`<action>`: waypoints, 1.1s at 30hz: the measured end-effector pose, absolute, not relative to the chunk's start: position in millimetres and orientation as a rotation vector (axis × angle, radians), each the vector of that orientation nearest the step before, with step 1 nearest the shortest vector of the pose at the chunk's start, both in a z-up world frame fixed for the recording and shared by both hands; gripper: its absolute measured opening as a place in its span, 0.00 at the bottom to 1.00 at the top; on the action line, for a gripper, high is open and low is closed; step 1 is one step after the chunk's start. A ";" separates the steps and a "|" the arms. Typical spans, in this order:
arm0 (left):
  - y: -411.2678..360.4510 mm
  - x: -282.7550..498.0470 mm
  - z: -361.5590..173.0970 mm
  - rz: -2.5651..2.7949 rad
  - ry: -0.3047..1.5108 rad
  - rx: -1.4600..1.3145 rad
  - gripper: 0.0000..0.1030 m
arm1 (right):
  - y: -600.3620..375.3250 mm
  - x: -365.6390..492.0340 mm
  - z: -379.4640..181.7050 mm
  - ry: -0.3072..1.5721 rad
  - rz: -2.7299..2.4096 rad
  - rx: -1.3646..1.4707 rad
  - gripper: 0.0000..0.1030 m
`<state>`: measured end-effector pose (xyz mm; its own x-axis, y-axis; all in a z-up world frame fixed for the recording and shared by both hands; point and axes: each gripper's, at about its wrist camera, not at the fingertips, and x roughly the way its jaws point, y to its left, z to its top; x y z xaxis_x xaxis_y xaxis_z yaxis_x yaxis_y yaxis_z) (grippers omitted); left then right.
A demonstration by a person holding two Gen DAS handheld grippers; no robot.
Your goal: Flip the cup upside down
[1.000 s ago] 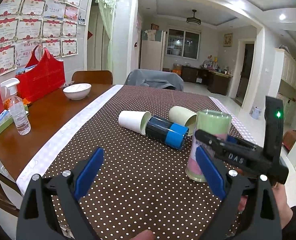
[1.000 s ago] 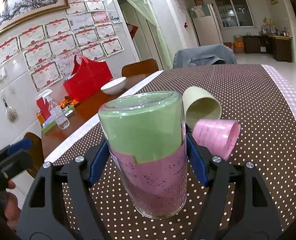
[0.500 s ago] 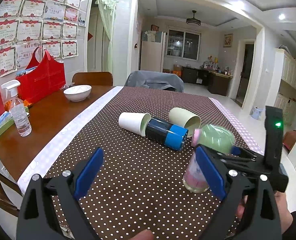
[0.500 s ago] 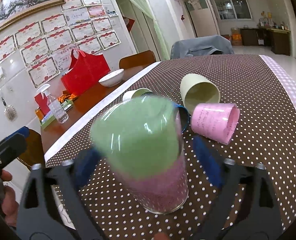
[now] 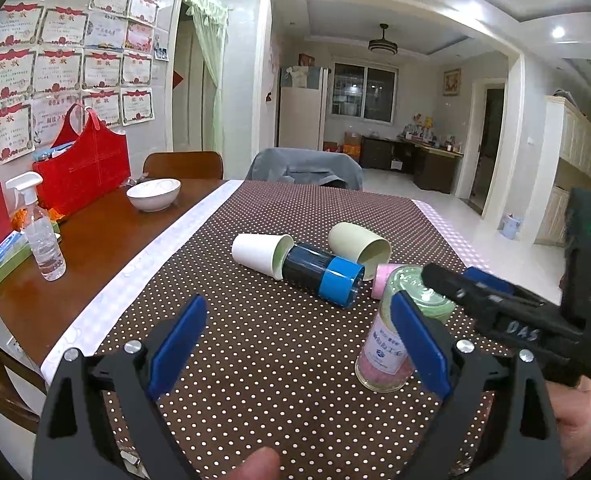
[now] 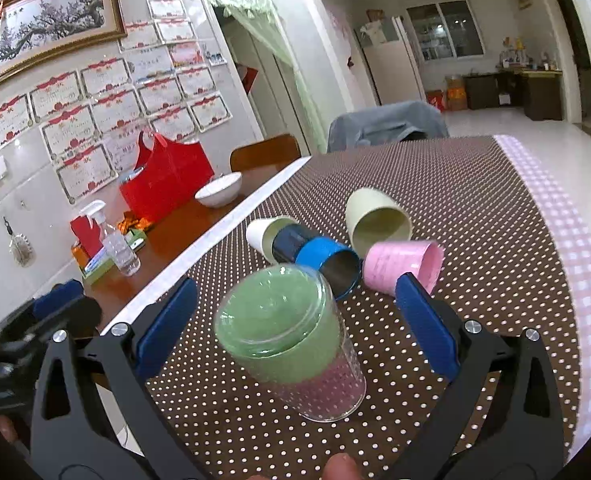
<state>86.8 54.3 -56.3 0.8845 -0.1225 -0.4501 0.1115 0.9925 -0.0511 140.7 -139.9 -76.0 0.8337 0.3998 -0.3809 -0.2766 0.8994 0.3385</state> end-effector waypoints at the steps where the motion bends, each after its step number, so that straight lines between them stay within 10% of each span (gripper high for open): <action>1: 52.8 85.9 -55.1 -0.122 0.471 -0.022 0.89 | -141.5 137.8 -72.0 0.455 0.354 0.275 0.94; 33: 15.6 31.9 -8.8 -0.084 0.349 0.053 0.96 | -166.5 39.4 -12.7 0.332 0.082 0.191 0.94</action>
